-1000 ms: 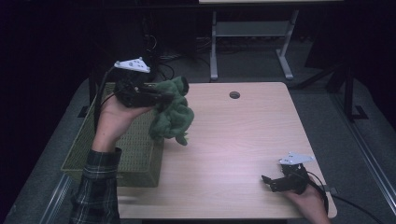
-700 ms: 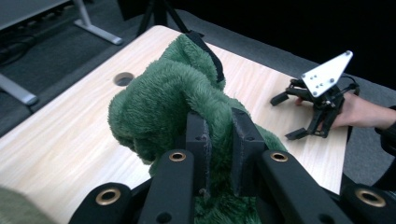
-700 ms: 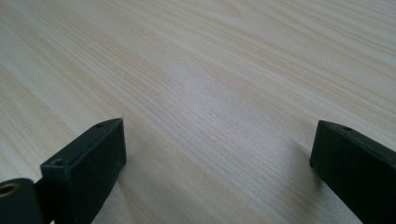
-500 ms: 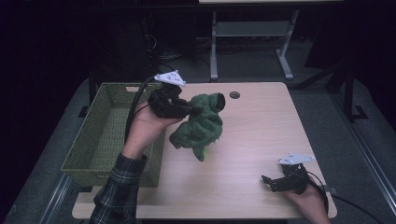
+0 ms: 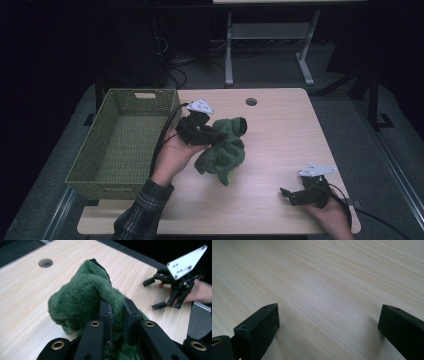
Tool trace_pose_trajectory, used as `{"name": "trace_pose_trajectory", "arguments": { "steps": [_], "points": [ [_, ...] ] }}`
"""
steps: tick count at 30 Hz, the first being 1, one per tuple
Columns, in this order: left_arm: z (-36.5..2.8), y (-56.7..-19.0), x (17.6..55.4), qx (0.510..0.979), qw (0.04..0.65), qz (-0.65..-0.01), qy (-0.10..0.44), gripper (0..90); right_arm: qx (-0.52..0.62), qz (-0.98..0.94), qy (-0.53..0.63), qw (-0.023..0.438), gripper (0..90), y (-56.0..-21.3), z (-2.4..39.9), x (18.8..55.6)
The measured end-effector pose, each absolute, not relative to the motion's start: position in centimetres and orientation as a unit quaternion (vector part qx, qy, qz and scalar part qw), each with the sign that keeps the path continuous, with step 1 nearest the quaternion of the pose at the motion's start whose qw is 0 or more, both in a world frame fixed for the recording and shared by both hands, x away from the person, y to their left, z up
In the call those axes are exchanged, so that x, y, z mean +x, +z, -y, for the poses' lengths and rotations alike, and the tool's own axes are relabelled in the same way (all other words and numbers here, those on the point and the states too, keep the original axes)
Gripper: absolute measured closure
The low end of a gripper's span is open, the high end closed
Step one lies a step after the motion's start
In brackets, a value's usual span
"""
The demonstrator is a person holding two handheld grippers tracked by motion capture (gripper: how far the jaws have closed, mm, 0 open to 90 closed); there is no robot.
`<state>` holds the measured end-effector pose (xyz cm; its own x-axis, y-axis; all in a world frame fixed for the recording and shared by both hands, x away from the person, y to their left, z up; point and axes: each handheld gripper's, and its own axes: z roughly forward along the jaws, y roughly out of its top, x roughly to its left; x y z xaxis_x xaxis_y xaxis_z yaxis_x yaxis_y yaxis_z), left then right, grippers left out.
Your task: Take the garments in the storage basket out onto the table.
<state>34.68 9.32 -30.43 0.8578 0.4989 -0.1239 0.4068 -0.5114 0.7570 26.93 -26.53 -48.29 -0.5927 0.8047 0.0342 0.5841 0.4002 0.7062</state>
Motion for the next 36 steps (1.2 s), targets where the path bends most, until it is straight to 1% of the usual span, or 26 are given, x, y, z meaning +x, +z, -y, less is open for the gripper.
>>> {"name": "trace_pose_trajectory", "arguments": {
  "steps": [6, 9, 13, 16, 26, 28, 33, 36],
  "points": [
    [-8.0, -33.2, 34.5, 0.871, 0.408, -0.269, 0.043, 79.3, 0.423, -0.822, 0.348, 0.159, 3.2, -48.3, 26.5, 26.9],
    [-6.8, -35.6, 34.5, 0.873, 0.399, -0.279, 0.027, 79.0, 0.422, -0.822, 0.348, 0.159, 3.2, -48.3, 26.5, 26.9],
    [-6.0, -37.2, 34.5, 0.882, 0.385, -0.272, 0.017, 78.7, 0.422, -0.822, 0.348, 0.159, 3.2, -48.3, 26.5, 26.9],
    [-4.6, -38.8, 34.5, 0.883, 0.386, -0.268, 0.007, 78.3, 0.422, -0.822, 0.348, 0.159, 3.2, -48.3, 26.5, 26.9],
    [-1.1, -41.1, 35.0, 0.883, 0.393, -0.257, -0.001, 76.8, 0.422, -0.822, 0.348, 0.159, 3.2, -48.3, 26.5, 26.9],
    [-0.1, -42.3, 35.3, 0.884, 0.390, -0.258, -0.011, 76.8, 0.422, -0.822, 0.348, 0.159, 3.2, -48.3, 26.5, 26.9],
    [0.6, -43.5, 35.6, 0.886, 0.383, -0.261, -0.025, 76.8, 0.422, -0.822, 0.348, 0.159, 3.2, -48.3, 26.5, 26.9],
    [0.6, -43.8, 35.7, 0.887, 0.380, -0.261, -0.030, 74.3, 0.422, -0.822, 0.348, 0.159, 3.2, -48.3, 26.5, 26.9]
  ]
}}
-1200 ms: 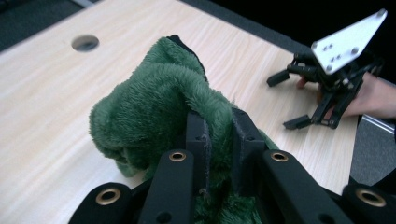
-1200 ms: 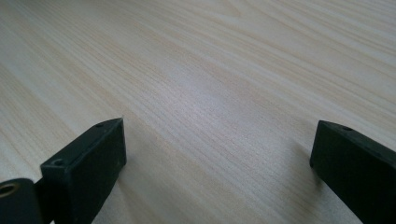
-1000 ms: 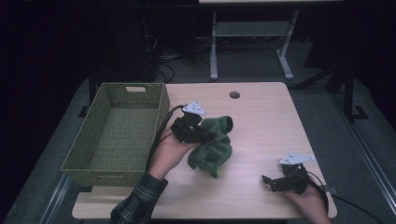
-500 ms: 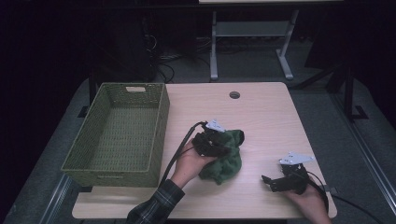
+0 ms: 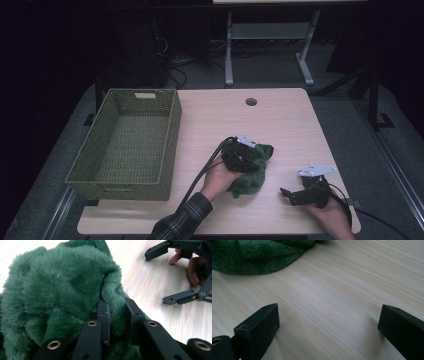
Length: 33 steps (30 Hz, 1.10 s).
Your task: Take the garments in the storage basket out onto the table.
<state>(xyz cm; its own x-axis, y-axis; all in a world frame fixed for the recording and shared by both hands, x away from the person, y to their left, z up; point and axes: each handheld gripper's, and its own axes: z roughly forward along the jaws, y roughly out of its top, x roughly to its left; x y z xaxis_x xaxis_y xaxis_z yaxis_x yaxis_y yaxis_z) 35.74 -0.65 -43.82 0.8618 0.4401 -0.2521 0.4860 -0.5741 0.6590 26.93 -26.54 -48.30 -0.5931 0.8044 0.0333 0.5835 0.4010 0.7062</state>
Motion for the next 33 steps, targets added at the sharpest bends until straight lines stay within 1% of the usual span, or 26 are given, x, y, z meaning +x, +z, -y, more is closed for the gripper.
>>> {"name": "trace_pose_trajectory", "arguments": {
  "steps": [2, 3, 4, 5, 6, 10, 13, 14, 15, 17, 18, 19, 23, 27, 30, 32, 33],
  "points": [
    [0.6, -43.8, 35.8, 0.887, 0.381, -0.259, -0.026, 68.4, 0.422, -0.822, 0.348, 0.159, 3.2, -48.3, 26.5, 26.9],
    [0.6, -43.7, 35.8, 0.889, 0.380, -0.254, -0.020, 68.4, 0.422, -0.822, 0.348, 0.159, 3.2, -48.3, 26.5, 26.9],
    [0.5, -43.4, 35.7, 0.891, 0.380, -0.250, -0.014, 61.1, 0.422, -0.822, 0.348, 0.159, 3.2, -48.3, 26.5, 26.9],
    [0.5, -43.4, 35.7, 0.891, 0.380, -0.250, -0.014, 57.0, 0.422, -0.822, 0.348, 0.159, 3.2, -48.3, 26.5, 26.9],
    [0.2, -43.0, 35.7, 0.895, 0.376, -0.239, -0.008, 54.0, 0.422, -0.822, 0.348, 0.159, 3.2, -48.3, 26.5, 26.9],
    [-0.2, -42.5, 35.5, 0.893, 0.383, -0.236, -0.006, 41.1, 0.422, -0.822, 0.348, 0.159, 3.2, -48.3, 26.5, 26.9],
    [-0.7, -42.0, 35.4, 0.895, 0.387, -0.222, 0.003, 31.2, 0.422, -0.822, 0.348, 0.159, 3.2, -48.3, 26.5, 26.9],
    [-0.9, -41.8, 35.4, 0.899, 0.383, -0.212, 0.009, 31.2, 0.422, -0.822, 0.348, 0.159, 3.2, -48.3, 26.5, 26.9],
    [-1.3, -41.4, 35.1, 0.899, 0.385, -0.208, 0.016, 25.6, 0.423, -0.821, 0.348, 0.158, 3.2, -48.3, 26.5, 26.9],
    [-1.6, -41.2, 35.0, 0.899, 0.386, -0.207, 0.019, 22.7, 0.422, -0.822, 0.348, 0.159, 3.2, -48.3, 26.5, 26.9],
    [-1.8, -41.1, 34.9, 0.898, 0.387, -0.208, 0.020, 22.7, 0.423, -0.822, 0.348, 0.159, 3.1, -48.3, 26.5, 26.9],
    [-2.5, -40.7, 34.6, 0.896, 0.390, -0.209, 0.023, 20.4, 0.424, -0.821, 0.347, 0.159, 3.1, -48.3, 26.5, 26.9],
    [-3.6, -40.2, 34.1, 0.895, 0.394, -0.206, 0.032, 17.9, 0.424, -0.821, 0.347, 0.159, 3.1, -48.3, 26.5, 26.9],
    [-5.9, -39.8, 33.3, 0.891, 0.404, -0.203, 0.038, 15.6, 0.423, -0.822, 0.348, 0.158, 3.5, -48.3, 26.5, 26.9],
    [-6.7, -39.8, 32.9, 0.888, 0.408, -0.207, 0.041, 15.6, 0.424, -0.827, 0.336, 0.151, 7.7, -47.9, 26.5, 27.1],
    [-7.7, -40.0, 32.4, 0.884, 0.416, -0.210, 0.039, 15.6, 0.425, -0.826, 0.344, 0.137, 13.6, -47.6, 26.5, 27.0],
    [-8.0, -40.0, 32.2, 0.885, 0.415, -0.209, 0.038, 15.5, 0.424, -0.825, 0.350, 0.133, 13.9, -47.4, 26.6, 27.0]
  ]
}}
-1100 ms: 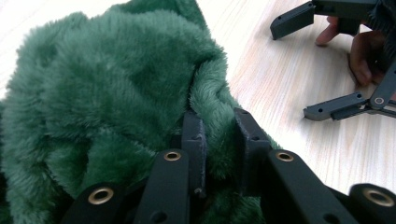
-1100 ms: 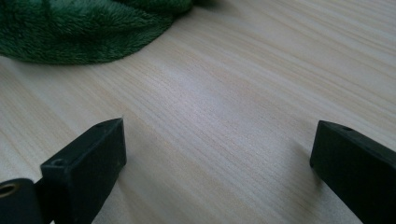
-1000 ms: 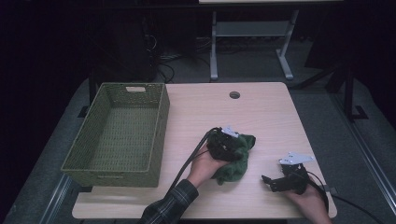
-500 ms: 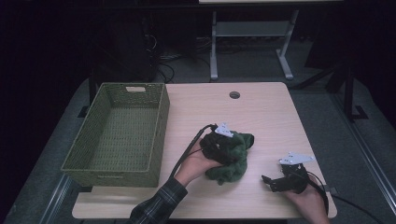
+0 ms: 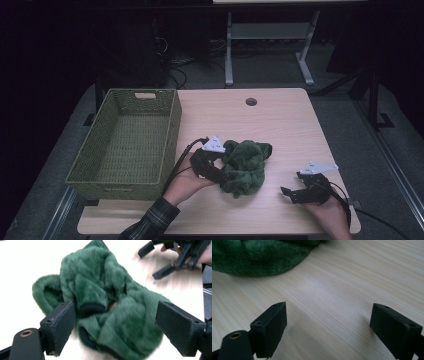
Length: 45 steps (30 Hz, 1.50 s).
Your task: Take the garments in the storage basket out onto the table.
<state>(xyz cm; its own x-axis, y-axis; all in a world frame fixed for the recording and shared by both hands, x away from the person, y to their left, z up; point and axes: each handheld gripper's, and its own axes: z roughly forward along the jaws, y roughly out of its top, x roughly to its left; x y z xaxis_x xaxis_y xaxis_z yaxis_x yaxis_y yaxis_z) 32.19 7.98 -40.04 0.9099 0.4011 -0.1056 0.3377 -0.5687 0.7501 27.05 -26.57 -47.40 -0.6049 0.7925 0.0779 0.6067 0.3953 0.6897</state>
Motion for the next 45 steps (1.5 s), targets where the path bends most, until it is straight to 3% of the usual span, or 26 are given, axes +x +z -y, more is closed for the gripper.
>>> {"name": "trace_pose_trajectory", "arguments": {
  "steps": [10, 21, 34, 43, 44, 45],
  "points": [
    [-9.8, -41.4, 29.4, 0.881, 0.421, -0.213, 0.042, 14.6, 0.411, -0.820, 0.380, 0.124, 17.5, -44.7, 25.5, 27.8],
    [-11.6, -44.0, 27.5, 0.882, 0.405, -0.238, 0.035, 13.7, 0.337, -0.838, 0.416, 0.109, 27.3, -40.9, 20.4, 28.1],
    [-11.6, -45.1, 27.1, 0.893, 0.382, -0.233, 0.034, 13.8, 0.265, -0.863, 0.425, 0.069, 39.0, -39.5, 14.7, 27.8],
    [-11.5, -45.3, 27.2, 0.893, 0.380, -0.240, 0.024, 13.8, 0.229, -0.891, 0.387, 0.057, 62.7, -40.6, 11.7, 27.9],
    [-11.5, -45.3, 27.3, 0.894, 0.379, -0.239, 0.023, 13.8, 0.223, -0.896, 0.380, 0.058, 75.1, -40.9, 11.5, 27.9],
    [-11.5, -45.3, 27.3, 0.894, 0.379, -0.239, 0.023, 13.9, 0.223, -0.895, 0.382, 0.059, 78.9, -41.0, 11.6, 27.9]
  ]
}}
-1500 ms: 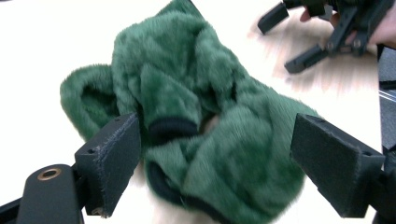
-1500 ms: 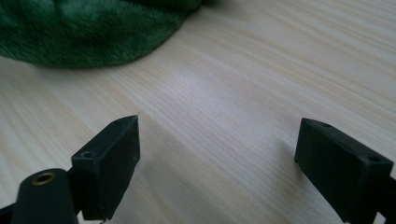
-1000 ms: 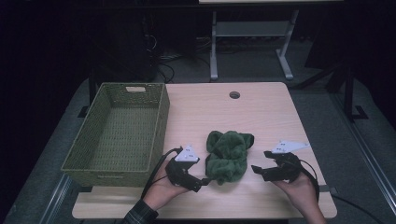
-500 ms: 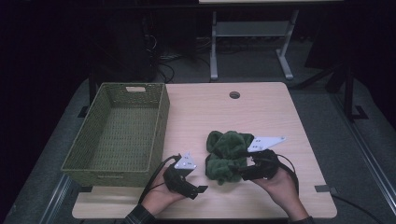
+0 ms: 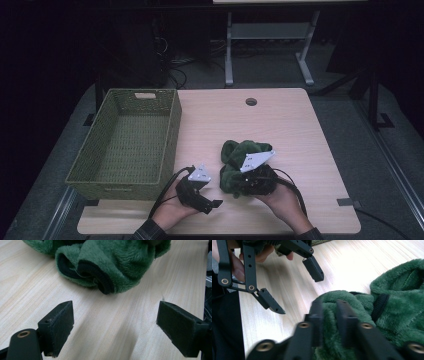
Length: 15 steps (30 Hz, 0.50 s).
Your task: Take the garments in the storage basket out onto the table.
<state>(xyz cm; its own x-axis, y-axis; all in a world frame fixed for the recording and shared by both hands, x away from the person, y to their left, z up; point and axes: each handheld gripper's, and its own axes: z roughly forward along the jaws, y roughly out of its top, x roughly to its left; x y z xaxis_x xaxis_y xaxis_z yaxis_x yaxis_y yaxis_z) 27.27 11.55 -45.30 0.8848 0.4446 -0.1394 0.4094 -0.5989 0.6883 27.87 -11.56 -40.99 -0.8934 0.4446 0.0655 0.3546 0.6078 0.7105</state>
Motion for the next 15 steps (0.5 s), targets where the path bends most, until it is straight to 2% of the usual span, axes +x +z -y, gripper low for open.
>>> {"name": "trace_pose_trajectory", "arguments": {
  "steps": [1, 3, 15],
  "points": [
    [-11.5, -45.3, 27.3, 0.894, 0.379, -0.239, 0.023, 13.9, 0.223, -0.895, 0.382, 0.059, 78.9, -41.0, 11.6, 27.9],
    [-11.5, -45.3, 27.3, 0.893, 0.380, -0.240, 0.023, 14.0, 0.225, -0.890, 0.392, 0.064, 84.6, -40.8, 12.2, 27.9],
    [-11.4, -45.4, 27.3, 0.894, 0.376, -0.241, 0.022, 14.0, 0.268, -0.851, 0.439, 0.103, 85.0, -39.3, 17.1, 27.5]
  ]
}}
